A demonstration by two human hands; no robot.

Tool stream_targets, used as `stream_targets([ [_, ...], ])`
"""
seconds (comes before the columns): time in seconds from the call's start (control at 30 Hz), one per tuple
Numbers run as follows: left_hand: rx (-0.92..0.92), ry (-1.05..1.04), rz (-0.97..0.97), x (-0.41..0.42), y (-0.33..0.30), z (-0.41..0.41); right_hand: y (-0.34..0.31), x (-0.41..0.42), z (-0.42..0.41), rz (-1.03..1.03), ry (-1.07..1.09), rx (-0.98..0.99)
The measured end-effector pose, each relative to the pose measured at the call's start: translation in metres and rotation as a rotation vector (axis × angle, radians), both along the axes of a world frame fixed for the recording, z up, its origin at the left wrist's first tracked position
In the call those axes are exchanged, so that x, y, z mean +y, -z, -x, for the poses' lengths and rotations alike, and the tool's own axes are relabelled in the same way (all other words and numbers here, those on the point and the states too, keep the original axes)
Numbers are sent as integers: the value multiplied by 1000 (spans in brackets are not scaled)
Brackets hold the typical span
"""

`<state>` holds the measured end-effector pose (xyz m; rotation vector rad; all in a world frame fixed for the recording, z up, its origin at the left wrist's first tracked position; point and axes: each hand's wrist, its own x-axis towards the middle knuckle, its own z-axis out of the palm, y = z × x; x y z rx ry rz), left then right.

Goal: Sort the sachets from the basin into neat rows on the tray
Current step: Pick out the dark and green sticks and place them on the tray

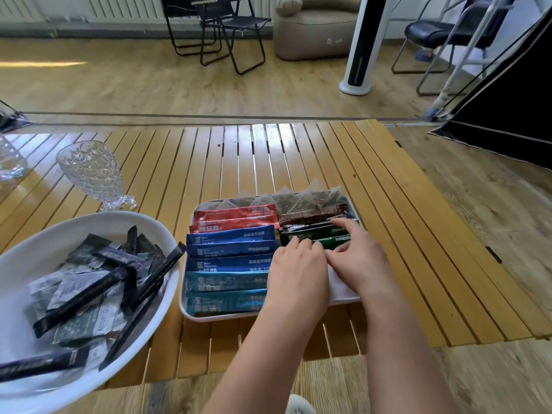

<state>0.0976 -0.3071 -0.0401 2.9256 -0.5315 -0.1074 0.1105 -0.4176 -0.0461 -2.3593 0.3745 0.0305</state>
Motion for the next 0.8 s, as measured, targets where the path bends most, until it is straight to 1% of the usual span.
stream_targets([
  [0.1, -9, 13, 25, 0, -8, 4, -1, -5, 1, -27, 26, -21],
  [0.17, -53, -19, 113, 9, -19, 6, -3, -6, 1, -55, 30, -59],
  [0.27, -50, -137, 296, 46, -39, 7, -8, 2, 2, -47, 18, -175],
  [0.33, -13, -246, 363, 82, -51, 10, -12, 17, 3, -50, -22, -256],
  [0.4, 4, -380, 355, 123, -58, 15, -17, 41, 5, -124, -99, -286],
  [0.47, 38, -526, 288, 167, -56, 18, -20, 69, 9, -211, -215, -279],
  [0.57, 137, -725, 134, 221, -45, 25, -21, 116, 19, -202, -402, -273],
  [0.63, 104, -838, 132, 243, -33, 28, -19, 146, 29, -190, -513, -257],
  [0.67, 64, -854, 180, 251, -26, 28, -18, 158, 34, -186, -564, -250],
  [0.7, 41, -823, 223, 257, -19, 27, -16, 169, 39, -166, -605, -247],
  [0.8, 120, -644, 217, 268, -8, 22, -11, 192, 48, 1, -672, -291],
])
